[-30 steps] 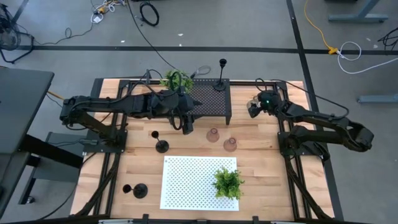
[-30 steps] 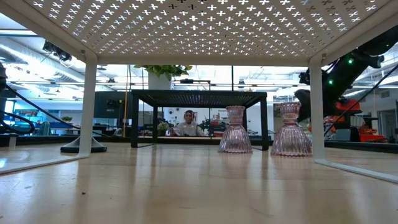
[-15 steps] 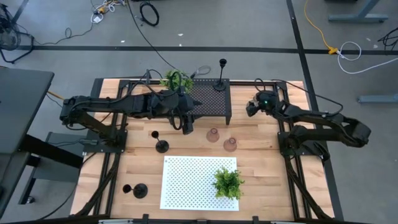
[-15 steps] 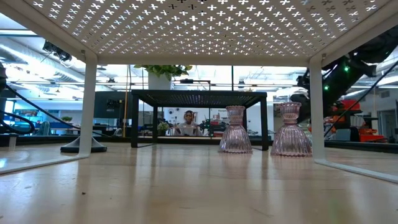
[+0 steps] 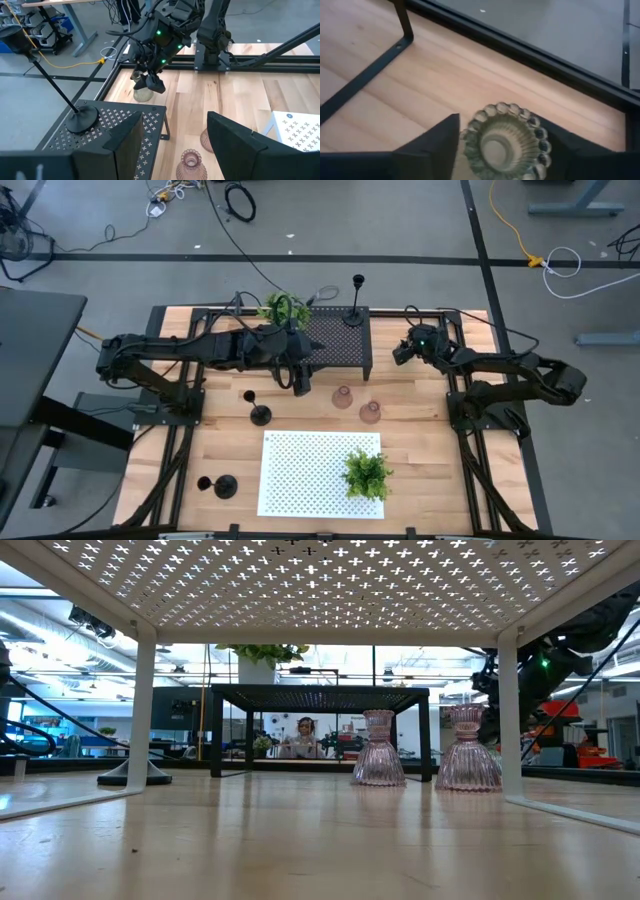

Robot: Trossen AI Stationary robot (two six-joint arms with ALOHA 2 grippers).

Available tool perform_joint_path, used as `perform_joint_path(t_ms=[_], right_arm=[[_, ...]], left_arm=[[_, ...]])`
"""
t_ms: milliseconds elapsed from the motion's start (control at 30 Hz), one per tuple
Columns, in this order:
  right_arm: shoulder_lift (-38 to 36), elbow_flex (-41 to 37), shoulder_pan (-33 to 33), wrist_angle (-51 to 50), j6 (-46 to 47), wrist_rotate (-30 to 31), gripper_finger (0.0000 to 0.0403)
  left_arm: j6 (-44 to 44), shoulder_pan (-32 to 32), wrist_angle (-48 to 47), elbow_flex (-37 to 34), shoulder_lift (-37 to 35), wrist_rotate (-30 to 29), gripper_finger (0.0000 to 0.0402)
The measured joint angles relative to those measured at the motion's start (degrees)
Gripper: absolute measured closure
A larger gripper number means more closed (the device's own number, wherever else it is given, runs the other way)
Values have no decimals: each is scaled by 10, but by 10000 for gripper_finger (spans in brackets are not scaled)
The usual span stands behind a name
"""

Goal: Pick & Place candle stick holders
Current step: Put the small green glass candle holder on the white shelf

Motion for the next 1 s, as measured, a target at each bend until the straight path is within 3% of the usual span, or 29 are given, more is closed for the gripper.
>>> perform_joint_path(t_ms=[133, 633, 1000], right_arm=[[14, 1, 0, 9, 0, 2, 265], [1, 0, 1, 4, 0, -32, 276], [-115, 4, 29, -74, 4, -41, 276]], left_arm=[[0, 0, 0, 0, 0, 0, 179], [0, 0, 0, 0, 0, 0, 179], [0, 0, 0, 0, 0, 0, 179]])
